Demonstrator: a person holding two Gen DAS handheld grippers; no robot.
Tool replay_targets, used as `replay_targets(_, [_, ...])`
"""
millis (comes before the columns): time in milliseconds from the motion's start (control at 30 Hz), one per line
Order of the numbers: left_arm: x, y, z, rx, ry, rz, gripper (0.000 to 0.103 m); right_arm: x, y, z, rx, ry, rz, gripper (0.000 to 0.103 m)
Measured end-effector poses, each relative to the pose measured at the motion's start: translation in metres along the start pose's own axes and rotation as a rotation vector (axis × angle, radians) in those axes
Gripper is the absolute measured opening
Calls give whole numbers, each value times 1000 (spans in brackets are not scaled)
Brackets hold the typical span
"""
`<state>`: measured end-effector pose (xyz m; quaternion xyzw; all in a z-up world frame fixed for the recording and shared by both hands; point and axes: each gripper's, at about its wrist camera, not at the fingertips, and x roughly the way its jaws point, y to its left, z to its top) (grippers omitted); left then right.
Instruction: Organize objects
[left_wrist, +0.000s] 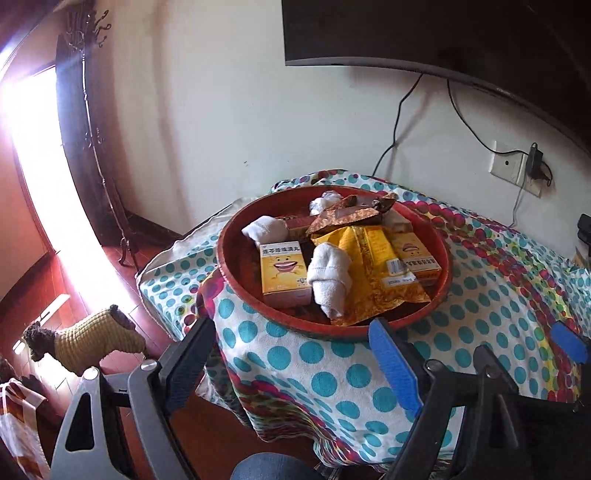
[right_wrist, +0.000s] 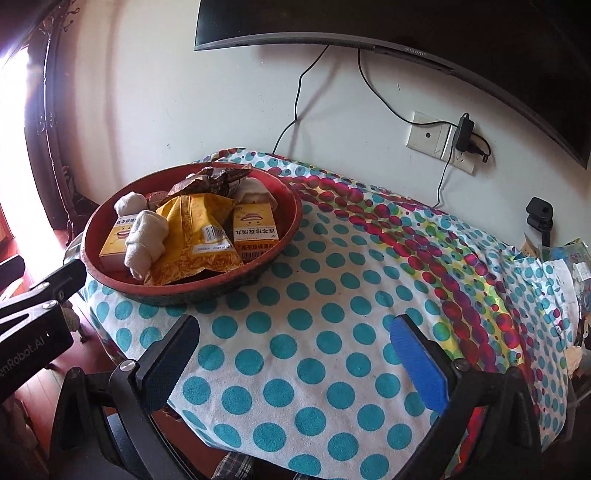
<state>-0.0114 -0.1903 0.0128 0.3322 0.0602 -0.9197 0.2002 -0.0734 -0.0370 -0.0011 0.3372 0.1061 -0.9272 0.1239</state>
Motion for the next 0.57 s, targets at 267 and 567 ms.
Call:
replay_targets(267, [0, 2, -2, -33, 6, -43, 87, -7, -4, 1, 12, -15, 8, 103])
replay_targets(567, [-1, 1, -4, -35, -4, -56, 87, -10, -1, 0, 6, -15, 23, 103])
